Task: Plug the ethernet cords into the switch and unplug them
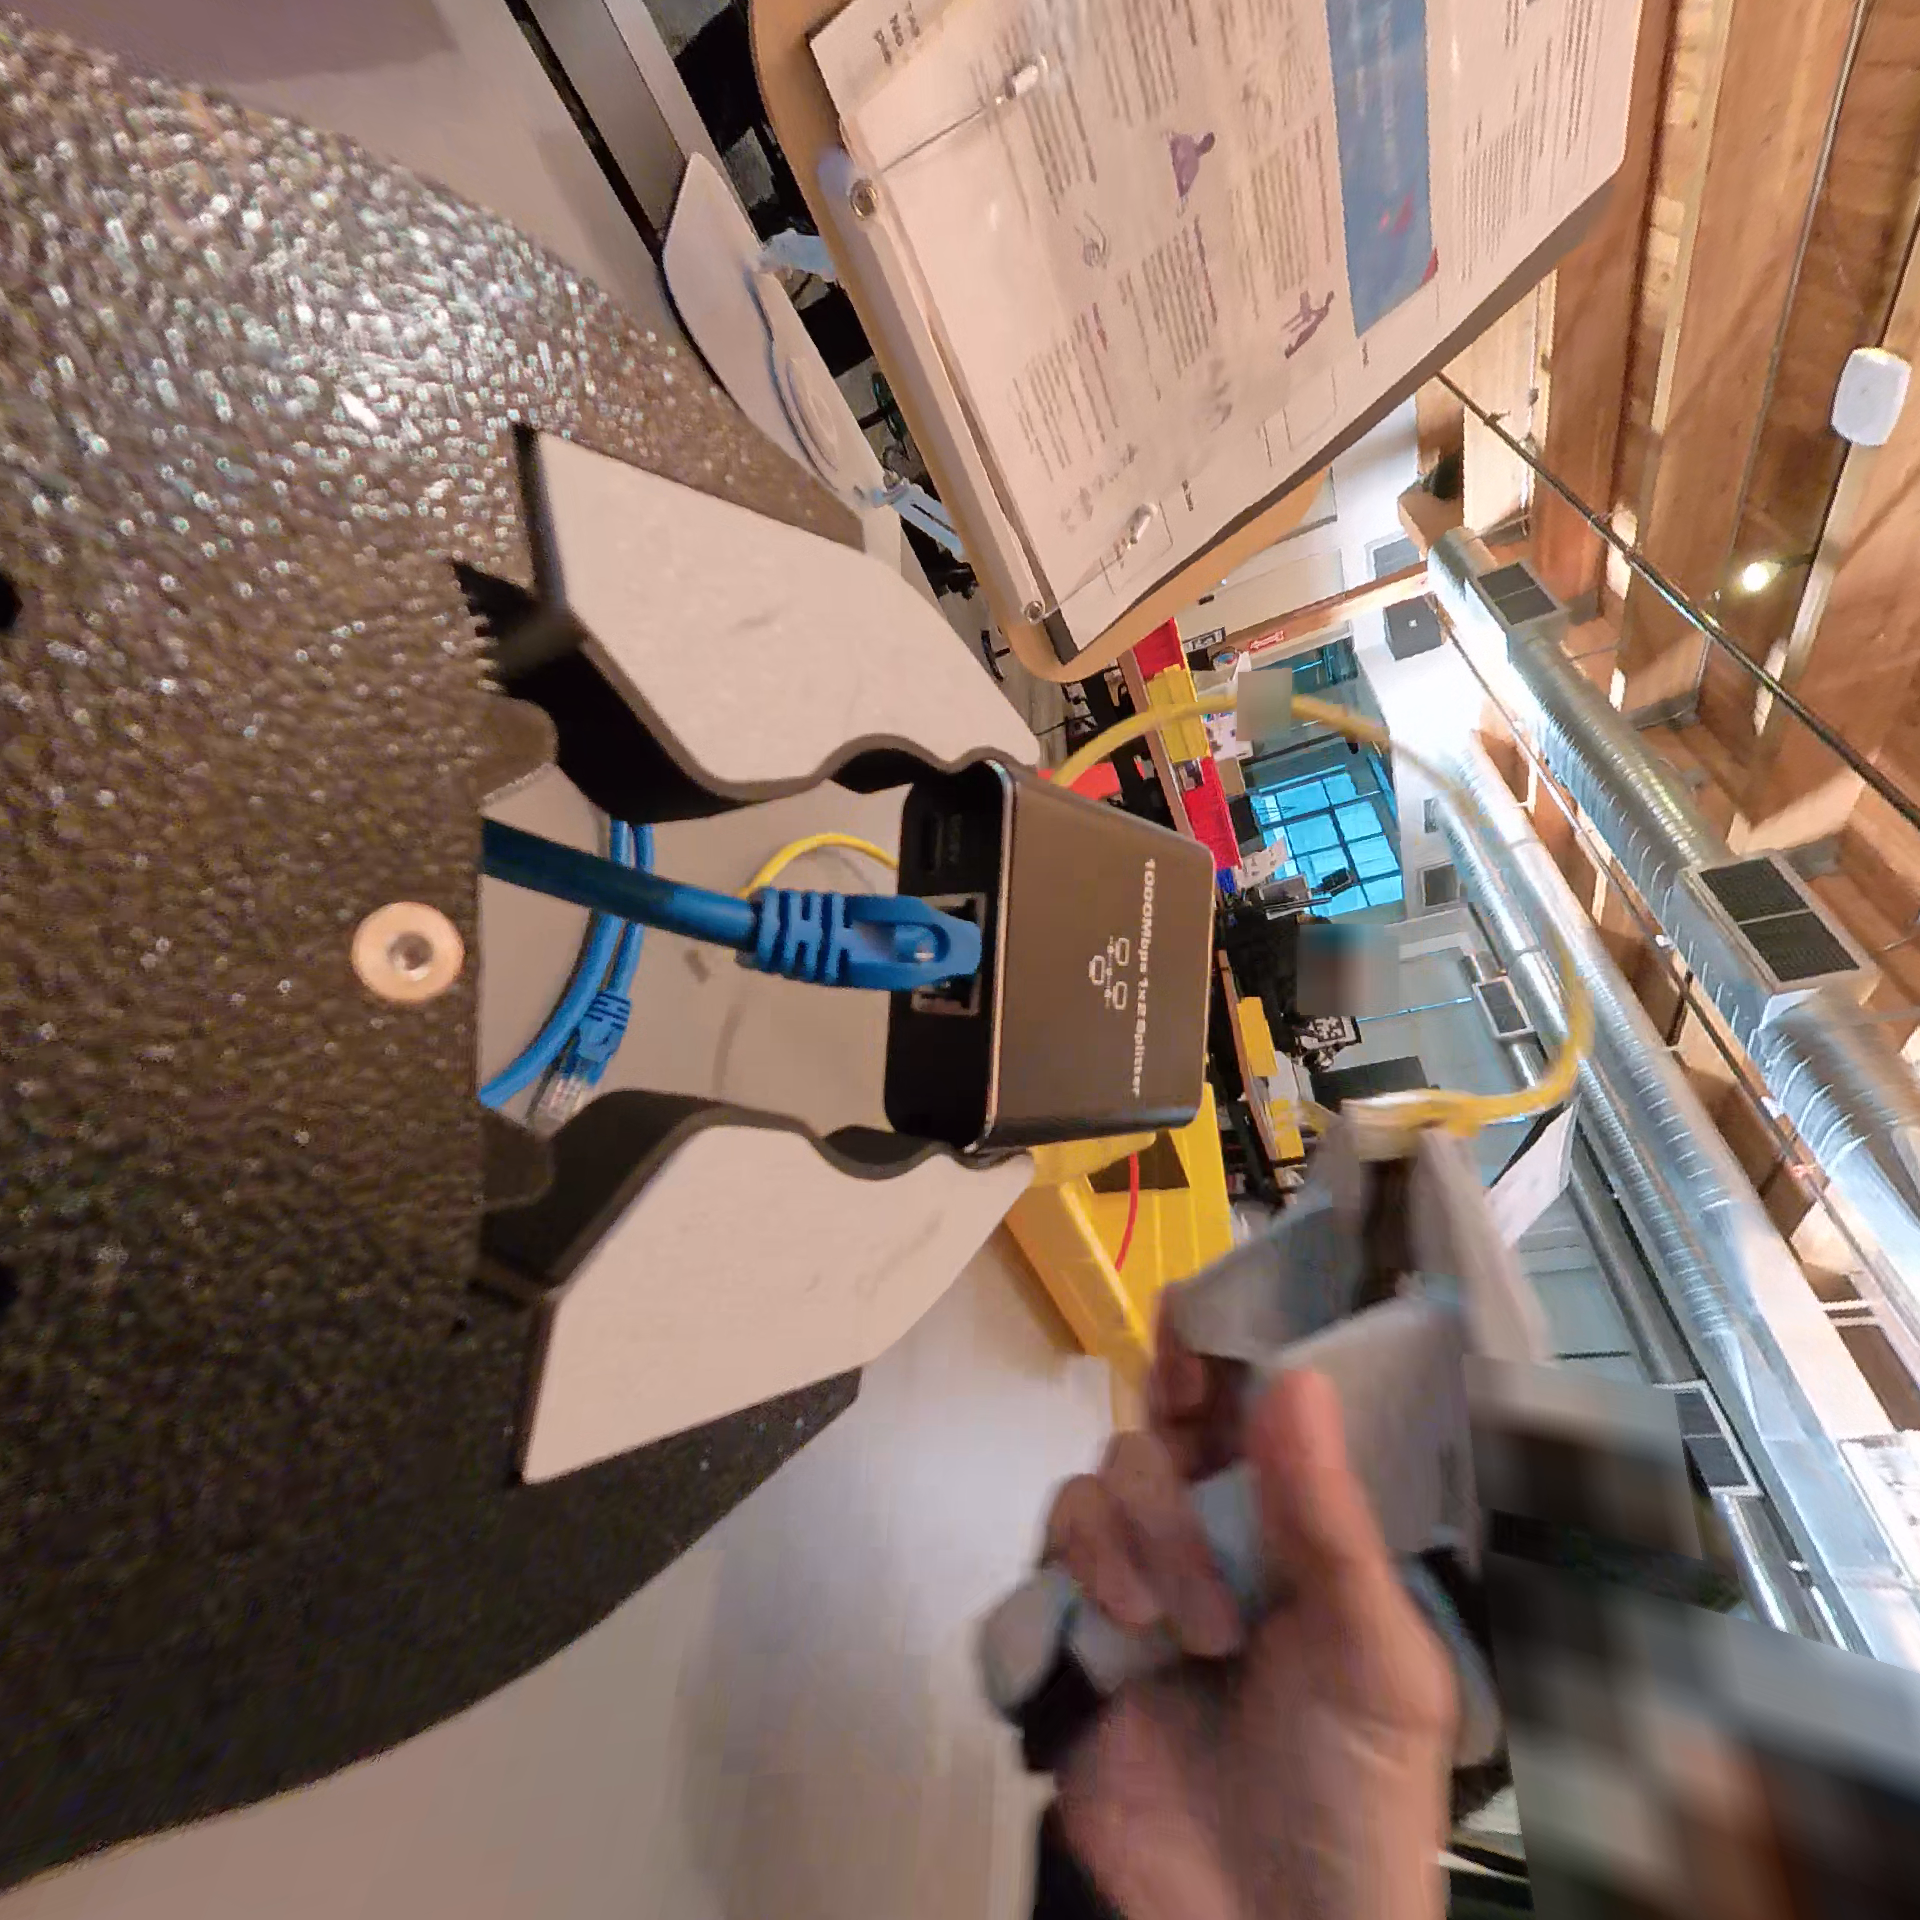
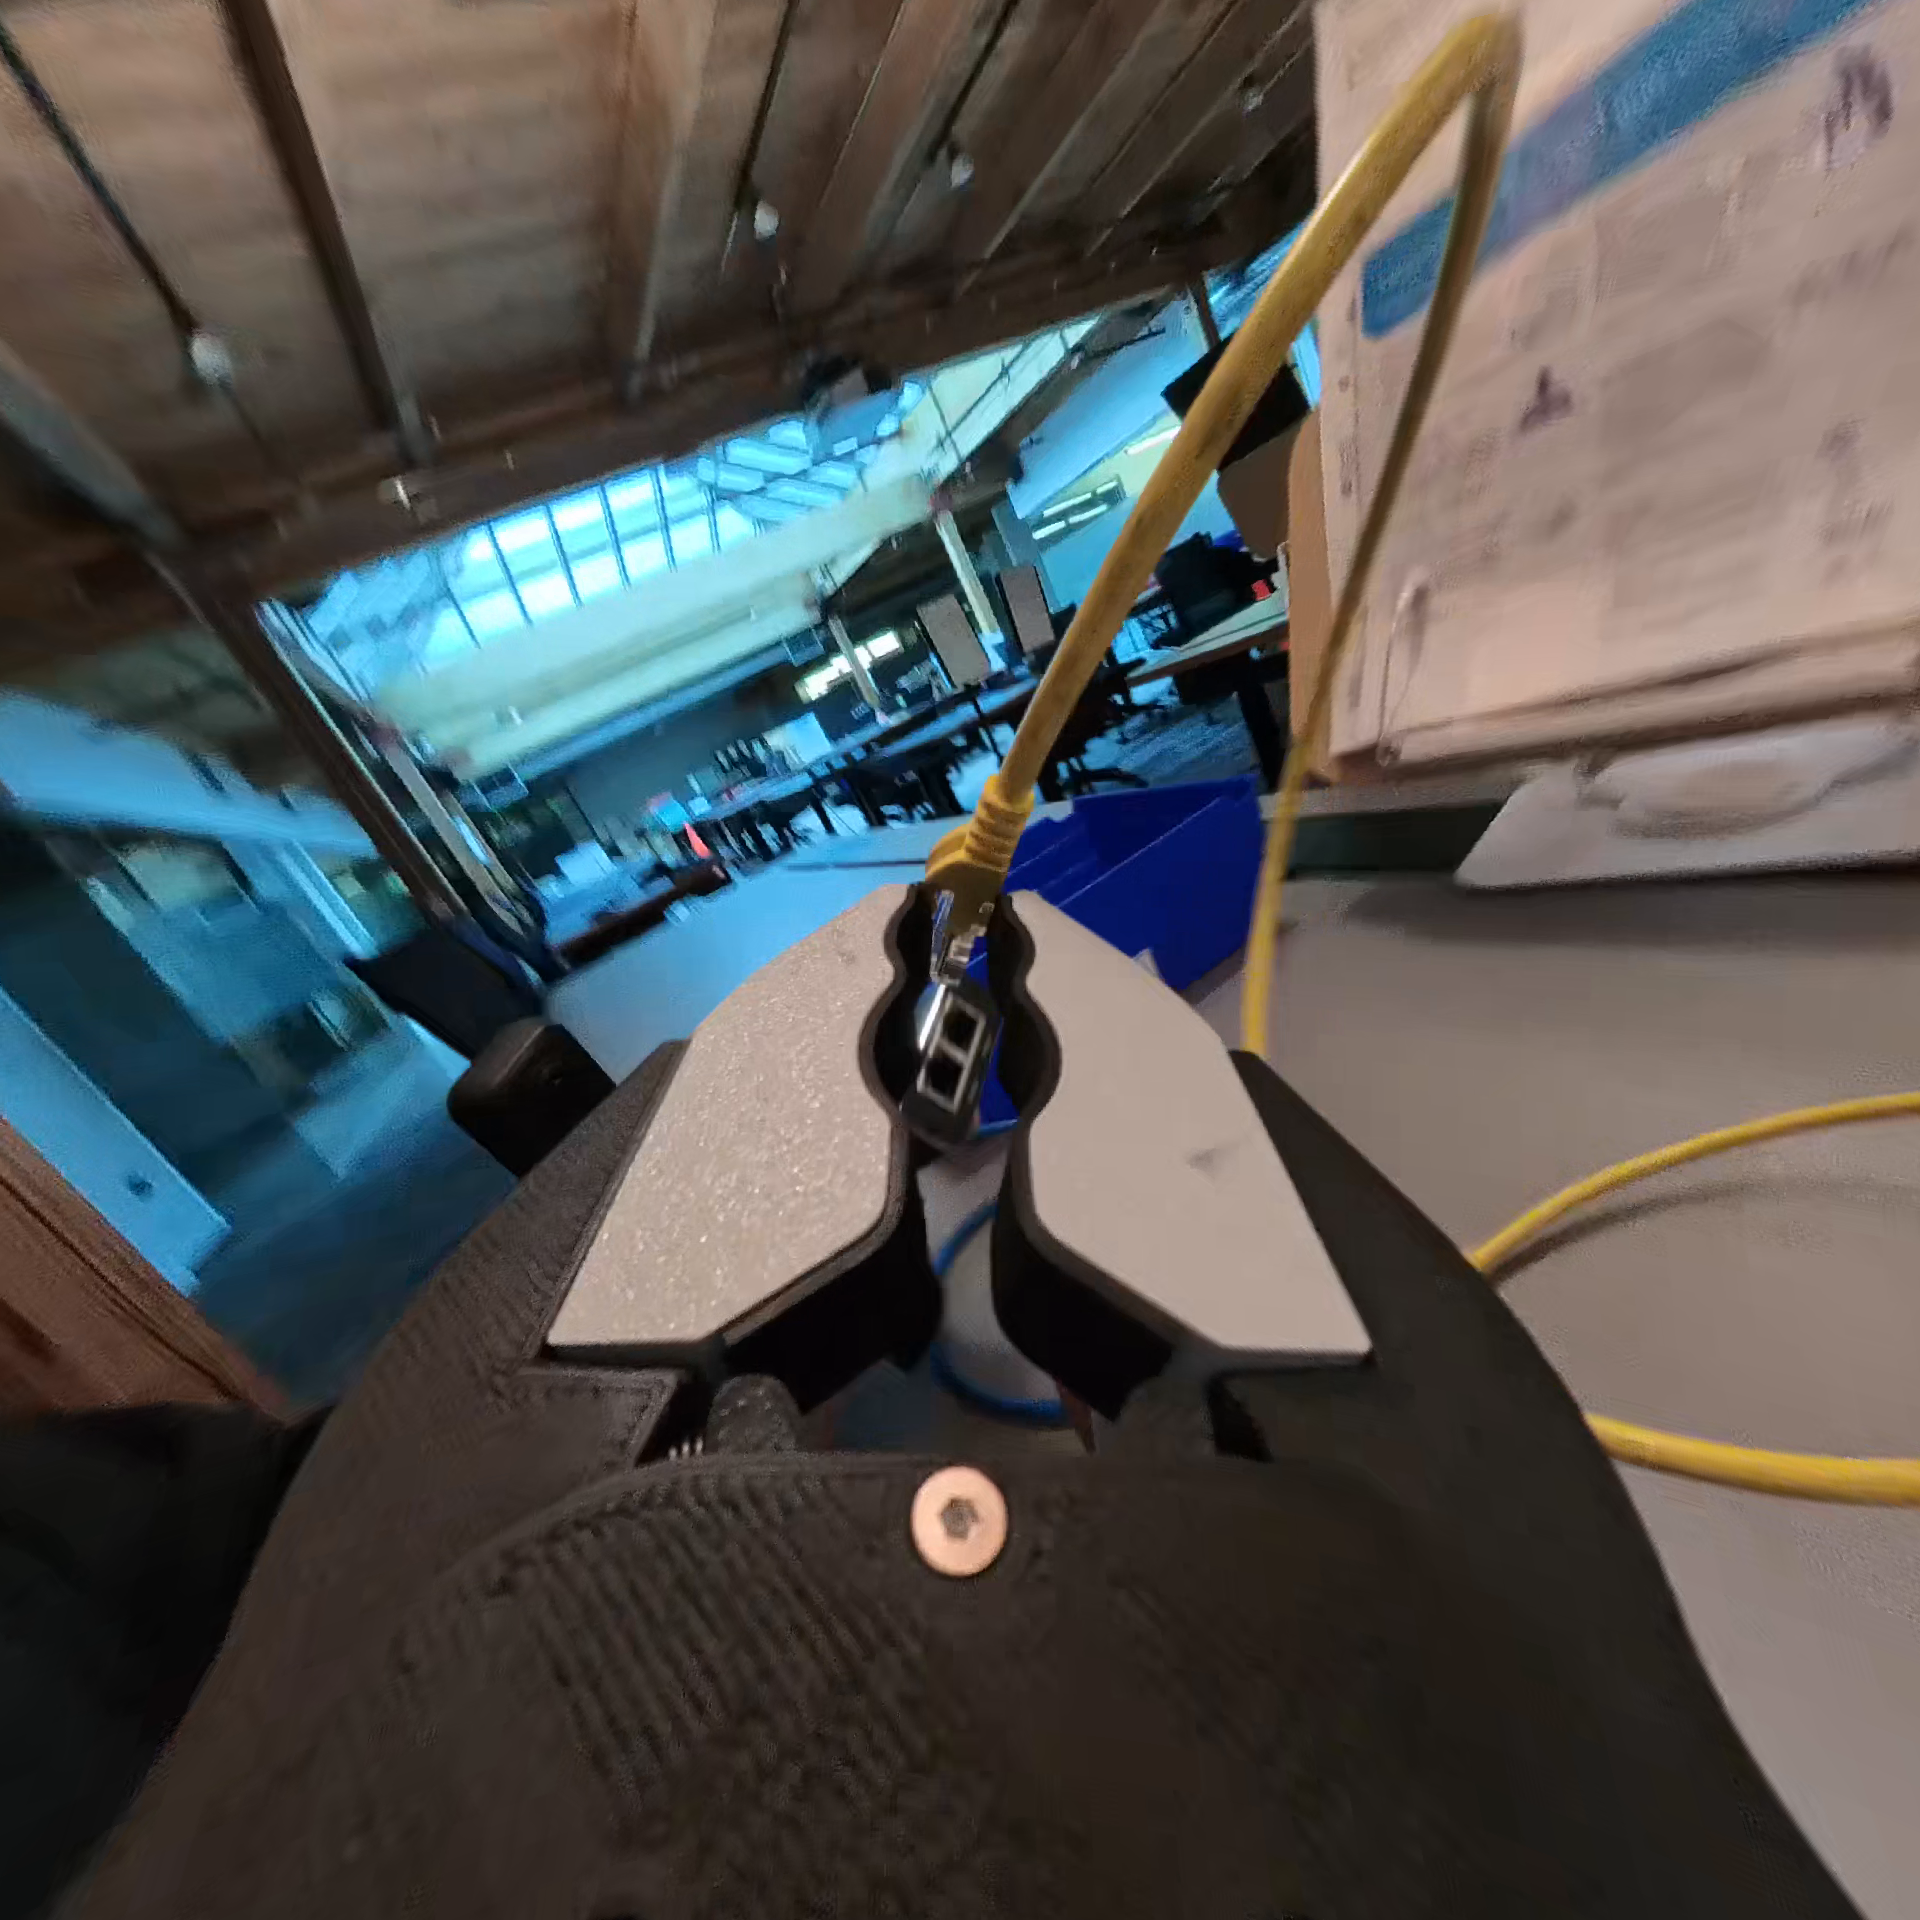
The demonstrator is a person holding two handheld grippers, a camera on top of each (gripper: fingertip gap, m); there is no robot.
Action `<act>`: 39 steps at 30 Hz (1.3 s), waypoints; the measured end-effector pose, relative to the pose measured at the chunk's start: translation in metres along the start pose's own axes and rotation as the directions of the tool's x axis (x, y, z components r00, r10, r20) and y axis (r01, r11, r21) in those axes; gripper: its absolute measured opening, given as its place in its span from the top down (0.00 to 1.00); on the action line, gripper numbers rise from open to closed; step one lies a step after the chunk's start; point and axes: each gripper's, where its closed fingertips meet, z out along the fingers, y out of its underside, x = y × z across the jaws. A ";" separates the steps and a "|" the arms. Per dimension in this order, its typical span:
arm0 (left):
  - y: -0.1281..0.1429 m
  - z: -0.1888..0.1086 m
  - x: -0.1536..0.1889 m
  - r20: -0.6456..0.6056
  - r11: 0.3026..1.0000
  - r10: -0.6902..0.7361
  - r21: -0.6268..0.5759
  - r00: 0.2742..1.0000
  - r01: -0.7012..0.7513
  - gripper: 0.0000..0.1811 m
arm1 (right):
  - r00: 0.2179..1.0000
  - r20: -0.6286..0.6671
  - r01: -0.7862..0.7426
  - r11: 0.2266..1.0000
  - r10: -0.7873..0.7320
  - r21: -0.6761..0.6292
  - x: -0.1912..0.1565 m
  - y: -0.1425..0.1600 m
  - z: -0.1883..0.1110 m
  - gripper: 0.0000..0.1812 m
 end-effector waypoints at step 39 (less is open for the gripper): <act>0.005 0.002 0.005 -0.045 0.999 -0.024 -0.025 0.999 0.023 0.66 | 0.674 -0.556 0.112 0.811 -0.486 -0.574 0.259 -0.093 -0.198 0.94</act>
